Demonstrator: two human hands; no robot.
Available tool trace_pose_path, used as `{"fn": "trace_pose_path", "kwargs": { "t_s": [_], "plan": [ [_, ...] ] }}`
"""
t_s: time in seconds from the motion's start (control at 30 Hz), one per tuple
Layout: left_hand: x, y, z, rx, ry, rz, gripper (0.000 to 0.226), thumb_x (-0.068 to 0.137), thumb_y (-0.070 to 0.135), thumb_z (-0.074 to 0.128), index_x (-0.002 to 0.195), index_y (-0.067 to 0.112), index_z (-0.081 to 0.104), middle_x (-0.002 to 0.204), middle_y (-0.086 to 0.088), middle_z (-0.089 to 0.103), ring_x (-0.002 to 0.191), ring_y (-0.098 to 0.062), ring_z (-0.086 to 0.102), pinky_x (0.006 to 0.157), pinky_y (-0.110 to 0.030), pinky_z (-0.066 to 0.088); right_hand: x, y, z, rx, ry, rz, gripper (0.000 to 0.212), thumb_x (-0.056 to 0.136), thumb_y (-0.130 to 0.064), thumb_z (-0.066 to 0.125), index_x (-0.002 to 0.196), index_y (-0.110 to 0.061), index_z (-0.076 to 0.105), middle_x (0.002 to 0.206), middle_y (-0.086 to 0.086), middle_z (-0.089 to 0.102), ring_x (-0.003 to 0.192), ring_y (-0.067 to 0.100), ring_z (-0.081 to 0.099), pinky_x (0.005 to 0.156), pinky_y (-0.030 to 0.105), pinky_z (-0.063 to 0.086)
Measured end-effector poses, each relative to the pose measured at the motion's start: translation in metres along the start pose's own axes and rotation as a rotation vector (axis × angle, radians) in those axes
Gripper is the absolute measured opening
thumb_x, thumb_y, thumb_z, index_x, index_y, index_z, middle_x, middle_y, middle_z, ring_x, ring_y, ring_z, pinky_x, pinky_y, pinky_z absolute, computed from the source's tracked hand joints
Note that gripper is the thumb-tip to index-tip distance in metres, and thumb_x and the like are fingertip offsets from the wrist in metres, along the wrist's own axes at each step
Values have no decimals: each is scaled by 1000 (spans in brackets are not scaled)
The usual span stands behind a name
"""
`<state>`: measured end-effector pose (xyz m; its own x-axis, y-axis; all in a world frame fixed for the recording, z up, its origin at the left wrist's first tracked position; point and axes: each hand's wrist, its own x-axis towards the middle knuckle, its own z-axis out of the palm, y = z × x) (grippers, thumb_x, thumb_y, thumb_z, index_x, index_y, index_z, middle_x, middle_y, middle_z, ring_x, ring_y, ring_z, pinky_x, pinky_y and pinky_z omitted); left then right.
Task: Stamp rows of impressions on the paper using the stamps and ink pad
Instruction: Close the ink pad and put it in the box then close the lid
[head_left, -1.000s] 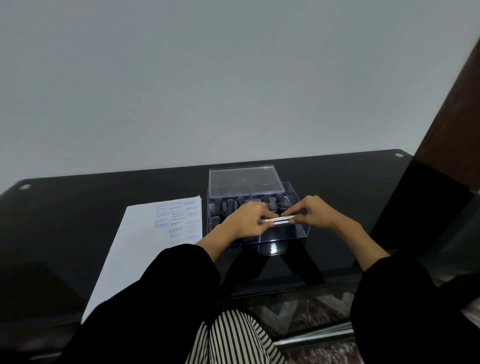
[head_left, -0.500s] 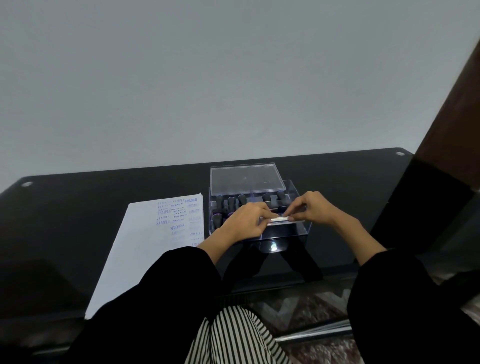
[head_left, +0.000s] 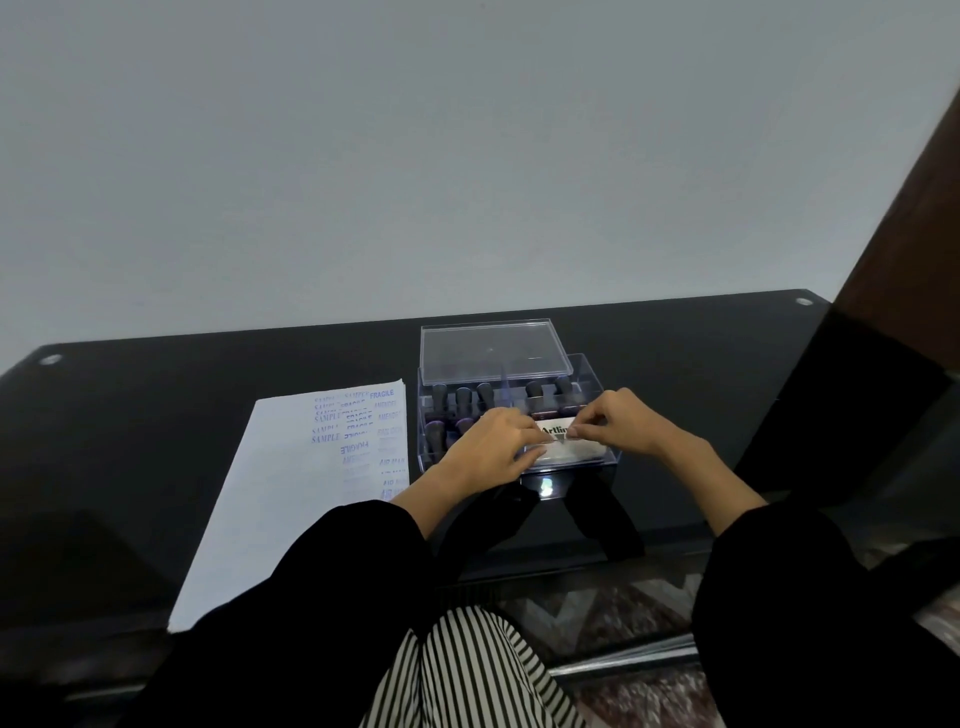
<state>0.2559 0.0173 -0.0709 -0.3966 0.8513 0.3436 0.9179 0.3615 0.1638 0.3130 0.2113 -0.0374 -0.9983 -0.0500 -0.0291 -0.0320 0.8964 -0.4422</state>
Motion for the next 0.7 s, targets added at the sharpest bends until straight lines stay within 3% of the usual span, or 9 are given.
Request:
{"fn": "trace_pose_path", "kwargs": {
  "t_s": [0.13, 0.3, 0.47, 0.57, 0.7],
  "plan": [
    [0, -1, 3, 38, 7, 12, 36, 91, 30, 45, 102, 10, 72, 92, -6, 73, 87, -22, 65, 85, -36, 48, 1, -1, 5, -30, -16, 34, 26, 93, -21, 55, 102, -4, 72, 93, 14, 71, 67, 19, 55, 68, 32, 48],
    [7, -2, -10, -113, 41, -51, 32, 95, 28, 47, 117, 13, 64, 110, -4, 67, 101, -17, 59, 87, -29, 45, 5, -4, -2, -12, -30, 7, 22, 92, -21, 57, 102, -8, 72, 89, 15, 71, 69, 20, 55, 68, 31, 46],
    [33, -26, -42, -188, 147, -211, 28, 96, 20, 47, 117, 11, 63, 114, -4, 66, 98, -13, 60, 87, -22, 44, 29, -8, -21, 36, 152, 8, 19, 90, -22, 59, 99, -13, 72, 95, 7, 72, 82, 19, 66, 84, 35, 54],
    [46, -52, -58, -211, 118, -331, 29, 95, 16, 46, 119, 10, 62, 121, -5, 64, 112, -18, 58, 99, -31, 44, 51, -12, -32, 52, 194, 14, 21, 91, -20, 58, 107, -11, 69, 105, 4, 69, 89, 13, 61, 88, 29, 50],
    [64, -94, -62, -175, 5, -520, 33, 95, 19, 46, 125, 10, 57, 131, -10, 54, 122, -23, 50, 105, -34, 37, 90, -6, -38, 84, 200, 66, 22, 91, -19, 57, 109, -12, 68, 112, 6, 67, 104, 20, 60, 97, 37, 48]
  ]
}}
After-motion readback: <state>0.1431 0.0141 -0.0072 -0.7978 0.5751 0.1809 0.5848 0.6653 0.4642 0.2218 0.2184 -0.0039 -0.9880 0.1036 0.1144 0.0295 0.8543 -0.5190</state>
